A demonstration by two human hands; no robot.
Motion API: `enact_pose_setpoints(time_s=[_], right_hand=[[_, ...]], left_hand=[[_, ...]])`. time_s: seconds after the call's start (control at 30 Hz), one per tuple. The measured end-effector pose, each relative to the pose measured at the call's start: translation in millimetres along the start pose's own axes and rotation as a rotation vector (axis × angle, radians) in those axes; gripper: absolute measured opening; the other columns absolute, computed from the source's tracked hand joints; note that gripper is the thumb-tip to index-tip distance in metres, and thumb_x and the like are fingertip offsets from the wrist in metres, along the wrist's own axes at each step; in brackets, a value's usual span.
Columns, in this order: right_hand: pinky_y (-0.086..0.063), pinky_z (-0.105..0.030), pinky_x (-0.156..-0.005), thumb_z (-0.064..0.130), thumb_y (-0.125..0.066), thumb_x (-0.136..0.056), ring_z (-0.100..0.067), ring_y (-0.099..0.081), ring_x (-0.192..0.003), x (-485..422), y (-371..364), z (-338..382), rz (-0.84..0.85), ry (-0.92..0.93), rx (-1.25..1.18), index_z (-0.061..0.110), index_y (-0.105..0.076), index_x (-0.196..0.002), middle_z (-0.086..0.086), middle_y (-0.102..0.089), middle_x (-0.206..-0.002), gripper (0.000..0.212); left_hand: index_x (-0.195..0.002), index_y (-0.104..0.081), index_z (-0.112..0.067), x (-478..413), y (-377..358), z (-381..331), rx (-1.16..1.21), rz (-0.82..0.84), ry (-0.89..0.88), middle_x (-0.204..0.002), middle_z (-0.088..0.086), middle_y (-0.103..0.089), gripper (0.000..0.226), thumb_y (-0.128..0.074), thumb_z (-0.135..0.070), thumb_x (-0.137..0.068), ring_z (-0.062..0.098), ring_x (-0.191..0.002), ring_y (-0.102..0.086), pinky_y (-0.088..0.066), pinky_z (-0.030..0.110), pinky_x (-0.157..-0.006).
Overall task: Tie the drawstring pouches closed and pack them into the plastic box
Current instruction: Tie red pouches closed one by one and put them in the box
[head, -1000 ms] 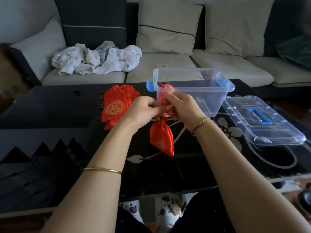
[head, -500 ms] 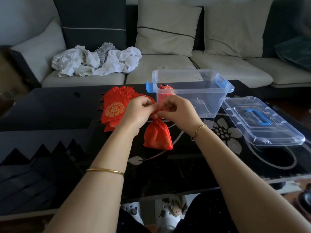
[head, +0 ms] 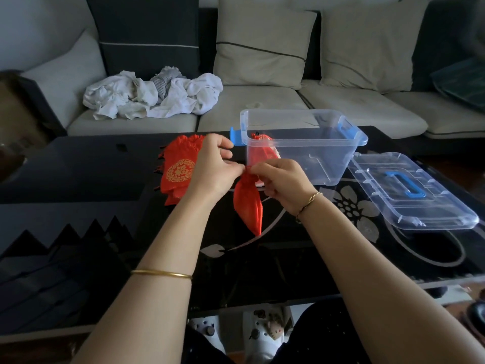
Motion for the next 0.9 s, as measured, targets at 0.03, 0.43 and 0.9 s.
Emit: enact_pose_setpoints(time_s=[0.03,0.43,0.9], right_hand=[[-0.028,-0.021,-0.044,0.008,-0.060,-0.085,-0.007,-0.034,-0.043,-1.1,1.0,-4.3,-0.002,-0.076,-0.130,0.006,-0.057,-0.066,-0.002,-0.041,-0.055,0.019],[-0.029,-0.021,-0.053,0.007,-0.057,-0.089,-0.008,-0.033,-0.050,3.7,1.9,-5.2,0.112,-0.179,-0.290,0.006,-0.064,-0.071,-0.002,-0.039,-0.057,0.019],[-0.052,-0.034,-0.085,0.037,-0.055,-0.090,-0.010,-0.056,-0.098,7.3,14.0,-24.9,0.071,-0.097,0.211,0.019,-0.048,-0.127,0.006,-0.055,-0.109,0.042]], left_hand=[[-0.097,-0.053,-0.019,-0.4,0.2,-4.2,-0.049,-0.013,-0.076,-0.101,0.002,-0.055,0.031,-0.068,-0.002,-0.076,0.006,-0.077,-0.054,-0.044,0.015,-0.064],[-0.083,-0.073,-0.012,3.8,-12.2,-8.8,-0.420,0.011,-0.342,-0.097,-0.003,-0.047,0.004,-0.072,-0.012,-0.079,0.009,-0.084,-0.048,-0.035,0.010,-0.068],[-0.074,-0.054,-0.005,-4.8,-9.7,14.7,-0.026,0.095,0.118,-0.075,0.005,-0.062,0.019,-0.050,-0.008,-0.093,0.021,-0.079,-0.064,-0.055,0.035,-0.077]])
Point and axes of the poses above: each hand's wrist, its own x-axis away from the middle knuckle, its own y-axis out of the back of the hand, z = x × y, the point moved 4 cm from there along -x, towards the middle knuckle
